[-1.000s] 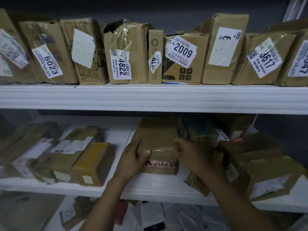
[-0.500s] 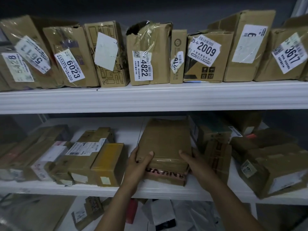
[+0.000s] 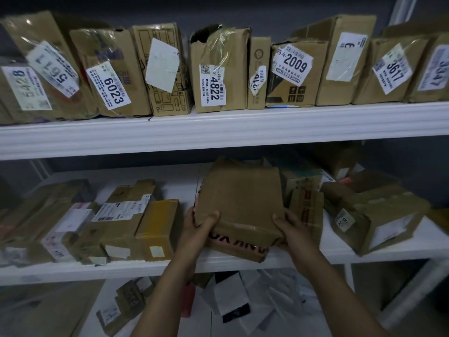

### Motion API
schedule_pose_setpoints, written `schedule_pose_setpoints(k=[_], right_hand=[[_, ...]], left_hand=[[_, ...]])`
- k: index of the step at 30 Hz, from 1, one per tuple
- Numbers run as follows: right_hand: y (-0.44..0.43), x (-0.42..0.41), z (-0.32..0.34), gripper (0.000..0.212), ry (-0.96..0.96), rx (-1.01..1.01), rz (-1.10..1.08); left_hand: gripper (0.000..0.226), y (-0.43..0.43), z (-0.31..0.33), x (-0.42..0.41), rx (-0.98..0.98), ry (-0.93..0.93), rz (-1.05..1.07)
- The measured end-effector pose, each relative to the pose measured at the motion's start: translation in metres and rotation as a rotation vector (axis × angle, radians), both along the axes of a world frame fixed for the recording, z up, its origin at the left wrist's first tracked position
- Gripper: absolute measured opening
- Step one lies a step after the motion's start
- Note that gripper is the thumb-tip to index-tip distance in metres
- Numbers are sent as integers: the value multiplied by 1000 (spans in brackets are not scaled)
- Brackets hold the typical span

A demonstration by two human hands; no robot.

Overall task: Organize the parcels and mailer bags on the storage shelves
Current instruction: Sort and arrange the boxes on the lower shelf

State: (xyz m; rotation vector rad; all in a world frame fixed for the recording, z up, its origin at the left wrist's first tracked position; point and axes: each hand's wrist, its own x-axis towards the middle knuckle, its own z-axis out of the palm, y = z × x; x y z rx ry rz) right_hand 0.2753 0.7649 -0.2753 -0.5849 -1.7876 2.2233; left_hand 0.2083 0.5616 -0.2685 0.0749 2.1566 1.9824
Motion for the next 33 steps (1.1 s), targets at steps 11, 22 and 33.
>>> schedule_pose_setpoints(k=[11, 22, 33], right_hand=[[-16, 53, -8, 65, -7, -46, 38], [-35, 131, 12, 60, -84, -136, 198], [-30, 217, -3, 32, -195, -122, 163]], left_hand=[[96, -46, -2, 23, -95, -75, -188], [88, -87, -19, 117, -159, -32, -321], [94, -67, -24, 222, -87, -59, -113]])
